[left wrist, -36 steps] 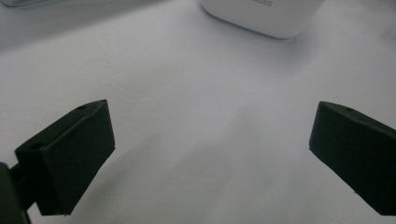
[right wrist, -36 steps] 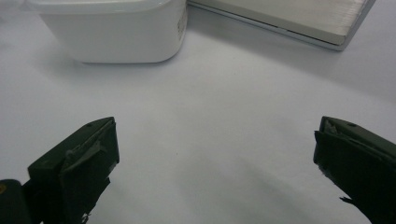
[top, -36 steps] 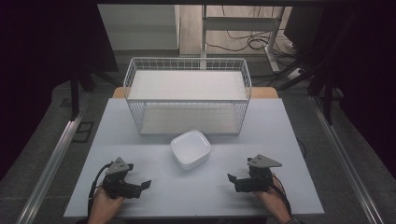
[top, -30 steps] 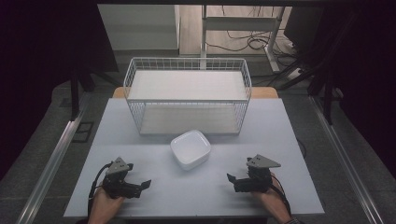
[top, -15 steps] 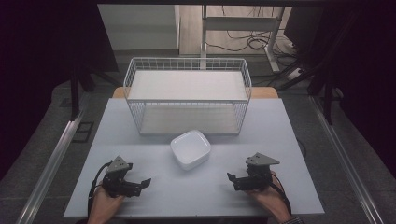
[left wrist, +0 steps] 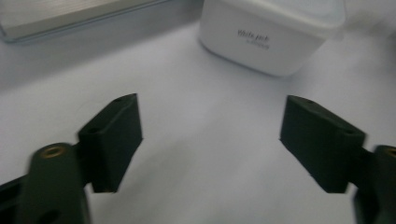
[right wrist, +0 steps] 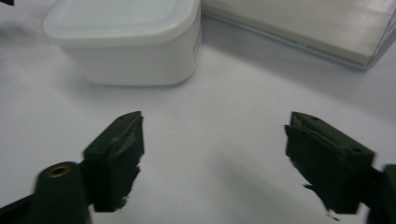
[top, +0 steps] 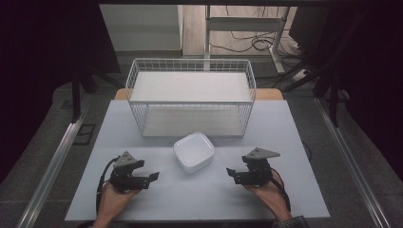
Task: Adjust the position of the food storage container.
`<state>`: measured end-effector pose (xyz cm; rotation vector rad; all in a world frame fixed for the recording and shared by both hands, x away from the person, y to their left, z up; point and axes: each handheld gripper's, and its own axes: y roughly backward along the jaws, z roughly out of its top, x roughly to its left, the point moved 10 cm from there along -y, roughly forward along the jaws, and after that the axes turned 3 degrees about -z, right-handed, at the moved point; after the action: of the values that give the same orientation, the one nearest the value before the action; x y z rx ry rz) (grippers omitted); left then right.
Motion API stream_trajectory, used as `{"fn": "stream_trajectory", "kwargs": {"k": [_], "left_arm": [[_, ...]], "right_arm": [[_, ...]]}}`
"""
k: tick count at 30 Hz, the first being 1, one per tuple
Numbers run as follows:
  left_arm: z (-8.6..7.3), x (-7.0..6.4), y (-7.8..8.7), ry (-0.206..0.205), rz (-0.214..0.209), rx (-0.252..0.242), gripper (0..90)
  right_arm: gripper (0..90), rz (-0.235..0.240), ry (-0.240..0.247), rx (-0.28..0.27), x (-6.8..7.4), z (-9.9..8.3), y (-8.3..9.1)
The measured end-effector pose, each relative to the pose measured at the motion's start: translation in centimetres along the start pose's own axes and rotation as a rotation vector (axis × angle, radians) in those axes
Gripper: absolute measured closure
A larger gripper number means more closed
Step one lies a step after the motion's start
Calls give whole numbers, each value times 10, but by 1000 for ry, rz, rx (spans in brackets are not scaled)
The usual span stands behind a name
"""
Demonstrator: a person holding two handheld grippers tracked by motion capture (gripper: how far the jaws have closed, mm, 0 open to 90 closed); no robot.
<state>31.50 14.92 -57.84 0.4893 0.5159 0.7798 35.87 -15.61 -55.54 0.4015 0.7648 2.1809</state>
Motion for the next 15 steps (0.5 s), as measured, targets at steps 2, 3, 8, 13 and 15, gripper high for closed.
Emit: {"fn": "stream_trajectory", "kwargs": {"k": [2, 3, 8, 13, 15], "left_arm": [[4, 0, -4, 10, -14, 1, 355], [6, -1, -7, 15, -18, 6, 355], [16, -2, -22, 6, -33, 31, 598], [28, -3, -42, 4, -57, 42, 785], [31, -1, -50, 5, -45, 50, 887]], "right_arm": [[308, -5, -5, -5, -2, 6, -2], [339, -1, -5, -4, -3, 8, -4], [620, 42, 28, 26, -2, 20, -25], [809, 32, 66, 38, -2, 28, -42], [889, 24, 72, 37, -5, 36, -55]]}}
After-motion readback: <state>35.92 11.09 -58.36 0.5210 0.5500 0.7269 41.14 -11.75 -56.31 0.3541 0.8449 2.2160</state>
